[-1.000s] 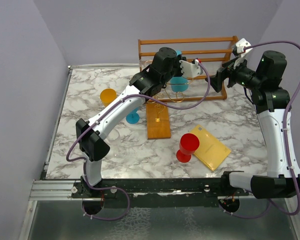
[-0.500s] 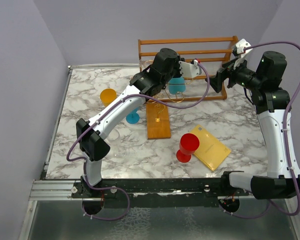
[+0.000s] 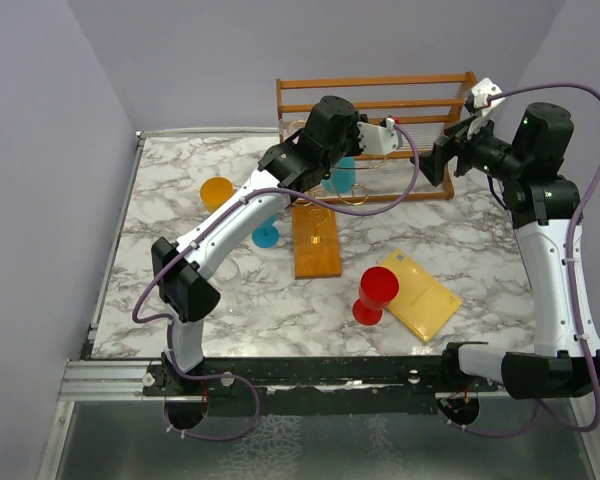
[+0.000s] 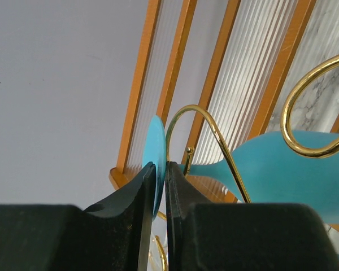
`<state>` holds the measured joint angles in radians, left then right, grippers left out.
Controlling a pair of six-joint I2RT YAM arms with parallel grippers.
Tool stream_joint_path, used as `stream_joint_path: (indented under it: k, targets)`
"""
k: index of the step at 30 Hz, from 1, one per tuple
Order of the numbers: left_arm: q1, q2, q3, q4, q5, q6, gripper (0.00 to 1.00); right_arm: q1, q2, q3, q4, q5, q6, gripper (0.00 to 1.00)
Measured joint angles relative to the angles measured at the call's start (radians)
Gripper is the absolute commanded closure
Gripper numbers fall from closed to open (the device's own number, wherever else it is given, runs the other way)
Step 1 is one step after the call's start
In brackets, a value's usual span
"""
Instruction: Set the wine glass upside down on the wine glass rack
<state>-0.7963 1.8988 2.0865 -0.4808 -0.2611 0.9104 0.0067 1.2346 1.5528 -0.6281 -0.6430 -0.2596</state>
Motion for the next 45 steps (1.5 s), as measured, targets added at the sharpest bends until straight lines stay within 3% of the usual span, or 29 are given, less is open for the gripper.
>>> stream_joint_path:
  k: [45]
  targets:
    - [-0.005, -0.090, -0.017, -0.085, 0.054, 0.013, 0.71, 0.000, -0.001, -0.021, 0.014, 0.021, -0.016, 0.00]
